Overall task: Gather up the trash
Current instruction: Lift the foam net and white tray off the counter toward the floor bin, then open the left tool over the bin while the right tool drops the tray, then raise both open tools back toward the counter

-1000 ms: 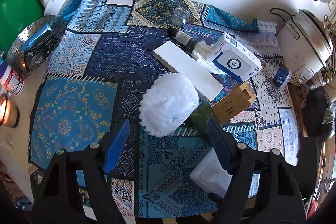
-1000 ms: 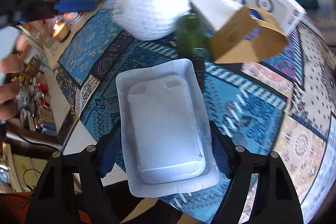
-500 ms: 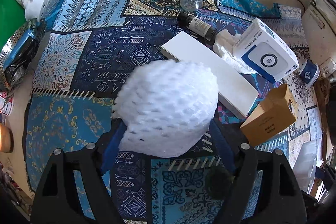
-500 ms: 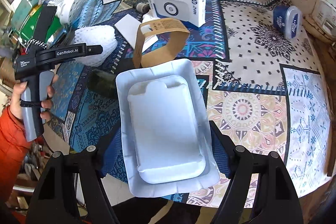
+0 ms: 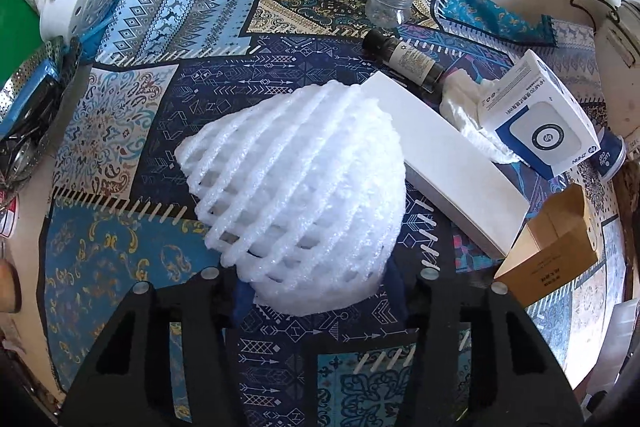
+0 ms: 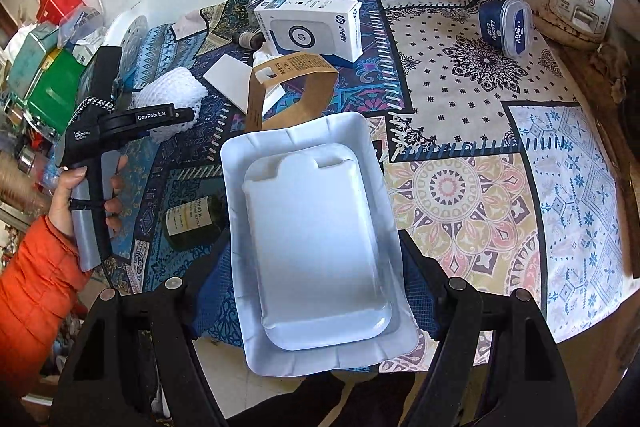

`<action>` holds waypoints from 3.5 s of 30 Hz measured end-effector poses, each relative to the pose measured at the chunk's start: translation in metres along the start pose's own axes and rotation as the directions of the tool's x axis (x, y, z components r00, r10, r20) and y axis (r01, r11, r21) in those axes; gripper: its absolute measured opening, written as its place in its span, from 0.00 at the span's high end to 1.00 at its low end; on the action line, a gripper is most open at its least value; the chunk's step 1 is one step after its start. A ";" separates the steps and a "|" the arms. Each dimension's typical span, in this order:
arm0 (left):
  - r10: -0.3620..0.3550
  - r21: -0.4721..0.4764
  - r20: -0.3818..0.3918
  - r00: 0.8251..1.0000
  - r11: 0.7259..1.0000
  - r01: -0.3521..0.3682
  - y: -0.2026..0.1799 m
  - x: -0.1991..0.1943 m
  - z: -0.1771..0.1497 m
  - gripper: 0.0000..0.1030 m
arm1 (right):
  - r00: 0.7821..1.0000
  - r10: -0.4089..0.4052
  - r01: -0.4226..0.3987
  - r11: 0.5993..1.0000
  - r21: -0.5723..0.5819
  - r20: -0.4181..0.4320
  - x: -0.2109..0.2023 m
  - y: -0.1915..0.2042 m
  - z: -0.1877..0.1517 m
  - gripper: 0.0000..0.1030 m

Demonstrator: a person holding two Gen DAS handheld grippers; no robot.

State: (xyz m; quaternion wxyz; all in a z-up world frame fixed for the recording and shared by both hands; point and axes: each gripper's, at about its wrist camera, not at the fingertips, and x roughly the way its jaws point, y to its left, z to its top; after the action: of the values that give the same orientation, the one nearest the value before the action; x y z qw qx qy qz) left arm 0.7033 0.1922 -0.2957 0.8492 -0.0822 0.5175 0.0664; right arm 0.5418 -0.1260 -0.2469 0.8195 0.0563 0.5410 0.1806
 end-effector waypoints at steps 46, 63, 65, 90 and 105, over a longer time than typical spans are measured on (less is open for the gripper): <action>-0.104 0.017 0.042 0.994 0.994 0.103 -0.121 -0.206 -0.367 0.55 | 1.000 0.024 -0.023 0.992 -0.121 0.008 -0.099 -0.032 -0.219 0.28; -0.200 -0.074 -0.203 0.958 0.979 0.189 -0.047 0.076 -0.510 0.53 | 0.974 0.019 -0.021 1.000 -0.006 -0.224 0.168 -0.091 -0.347 0.28; -0.214 -0.089 -0.225 0.951 0.976 0.199 -0.035 0.116 -0.525 0.53 | 0.967 0.020 -0.023 1.000 -0.011 -0.254 0.215 -0.096 -0.365 0.28; -0.322 -0.127 -0.361 0.875 0.947 0.296 -0.039 0.378 -0.620 0.49 | 0.926 -0.009 -0.058 0.985 -0.165 -0.378 0.449 -0.141 -0.451 0.26; -0.300 -0.012 -0.405 0.864 0.946 0.323 -0.088 0.391 -0.631 0.27 | 0.979 -0.044 0.029 0.996 -0.078 -0.199 0.377 -0.165 -0.444 0.25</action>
State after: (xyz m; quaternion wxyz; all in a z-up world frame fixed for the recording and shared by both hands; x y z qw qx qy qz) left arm 0.3516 -0.0140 -0.9221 0.7264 -0.1526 0.6620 -0.1042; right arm 0.3091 -0.1903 -0.8022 0.7657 -0.0029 0.6144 0.1904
